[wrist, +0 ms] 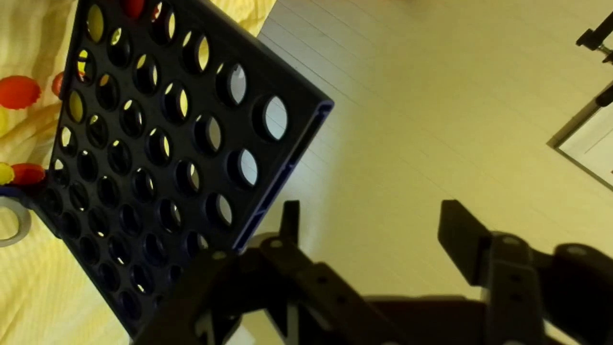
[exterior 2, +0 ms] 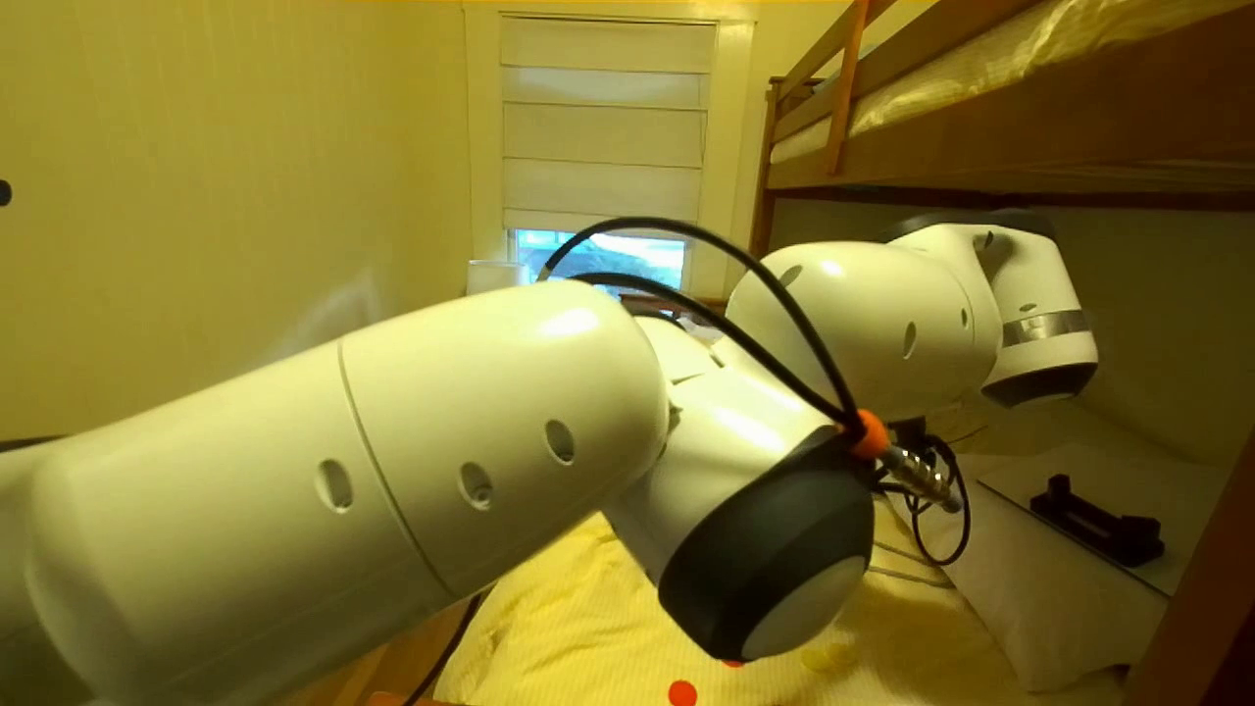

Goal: Put one orange disc in the blue board

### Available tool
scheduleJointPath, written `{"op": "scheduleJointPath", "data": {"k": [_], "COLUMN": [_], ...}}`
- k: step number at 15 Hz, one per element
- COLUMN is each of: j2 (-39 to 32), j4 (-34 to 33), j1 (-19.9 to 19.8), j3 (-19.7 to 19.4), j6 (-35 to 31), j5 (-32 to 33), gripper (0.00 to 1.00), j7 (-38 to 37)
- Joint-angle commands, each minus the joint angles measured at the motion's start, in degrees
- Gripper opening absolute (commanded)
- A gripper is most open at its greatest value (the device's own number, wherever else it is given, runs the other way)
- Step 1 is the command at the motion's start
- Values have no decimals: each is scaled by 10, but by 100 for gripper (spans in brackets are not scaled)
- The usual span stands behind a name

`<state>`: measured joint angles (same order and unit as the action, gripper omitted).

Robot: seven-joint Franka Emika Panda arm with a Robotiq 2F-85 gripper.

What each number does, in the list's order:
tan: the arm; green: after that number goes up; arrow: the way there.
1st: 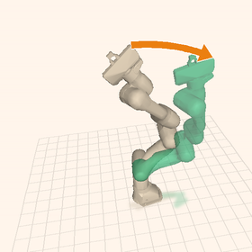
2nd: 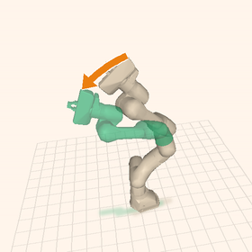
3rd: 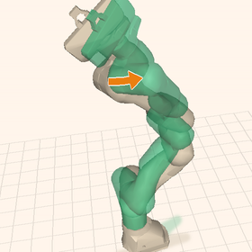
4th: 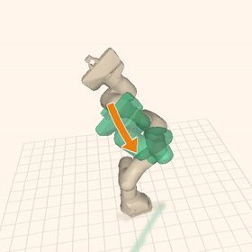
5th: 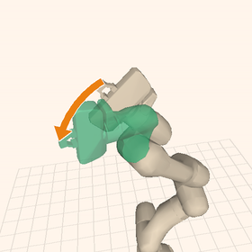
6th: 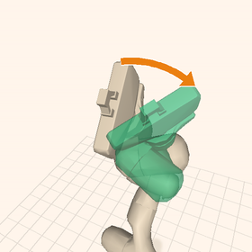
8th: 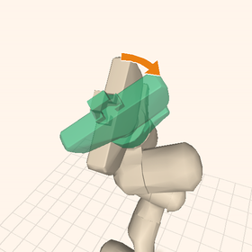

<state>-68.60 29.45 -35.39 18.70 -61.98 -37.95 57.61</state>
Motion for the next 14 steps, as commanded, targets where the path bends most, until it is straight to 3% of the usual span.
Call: {"op": "scheduleJointPath", "data": {"k": [1,14], "j2": [17,87], "j4": [-5,16], "j1": [4,56], "j3": [2,-26], "j6": [-19,-180], "j5": [-7,12], "gripper": [99,100], "j7": [-43,-188]}}
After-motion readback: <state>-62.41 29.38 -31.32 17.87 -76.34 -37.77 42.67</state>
